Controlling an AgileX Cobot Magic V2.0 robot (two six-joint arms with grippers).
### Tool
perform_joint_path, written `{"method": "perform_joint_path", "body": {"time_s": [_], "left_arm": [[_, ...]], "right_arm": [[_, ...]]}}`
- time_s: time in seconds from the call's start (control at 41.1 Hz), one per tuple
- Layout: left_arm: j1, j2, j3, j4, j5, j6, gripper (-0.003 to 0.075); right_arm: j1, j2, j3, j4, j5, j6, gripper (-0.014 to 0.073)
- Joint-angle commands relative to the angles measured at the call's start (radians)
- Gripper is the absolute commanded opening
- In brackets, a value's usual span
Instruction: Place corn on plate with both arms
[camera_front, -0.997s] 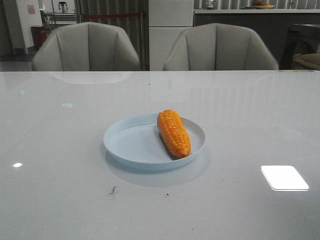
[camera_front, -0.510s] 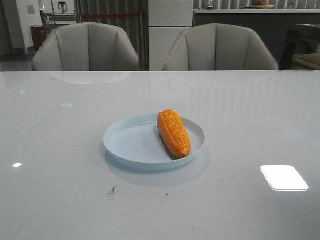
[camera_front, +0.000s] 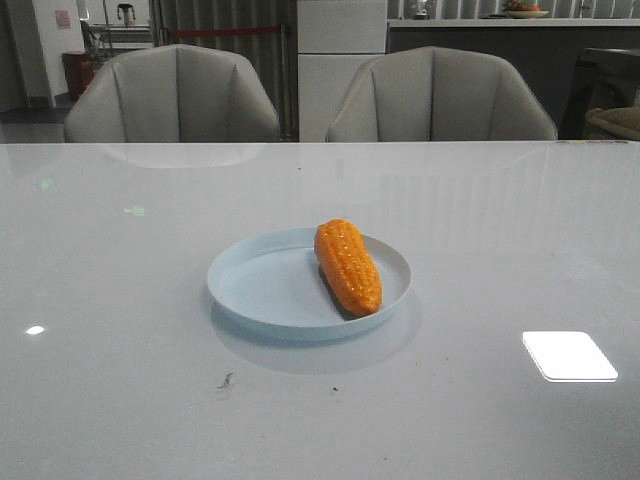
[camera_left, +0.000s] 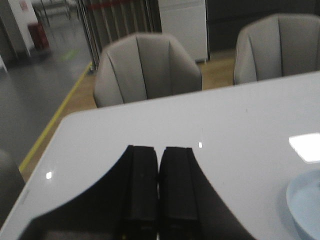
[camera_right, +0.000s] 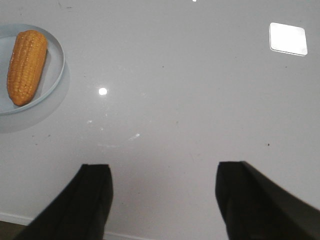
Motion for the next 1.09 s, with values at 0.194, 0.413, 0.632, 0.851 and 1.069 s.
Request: {"method": "perform_joint_path", "body": {"time_s": [0.194,0.413,0.632,0.851,1.069], "left_arm": [[-0.005,-0.299,0.259,-0.002,-0.321,-0.13,0.0096],[-0.005,-0.392,0.412,-0.002,-0.343,-0.145,0.0096],[-0.005,-0.389,0.544,0.011,-0.418,-0.145,0.0096],[-0.005,-0.389,0.545,0.011,-0.321,-0.145,0.0096],[-0.005,-0.389,0.545,0.011,-0.321,-0.145,0.0096]], "right_arm": [[-0.002,-0.001,-0.025,0.004,-0.069,0.0,0.0542],[-0.002,-0.001,-0.025,0.004,-0.069,0.0,0.0542],[-0.002,-0.001,-0.025,0.003,-0.069,0.0,0.0542],[-0.002,-0.001,-0.025,0.003,-0.069,0.0,0.0542],[-0.002,-0.001,-0.025,0.003,-0.069,0.0,0.0542]]}}
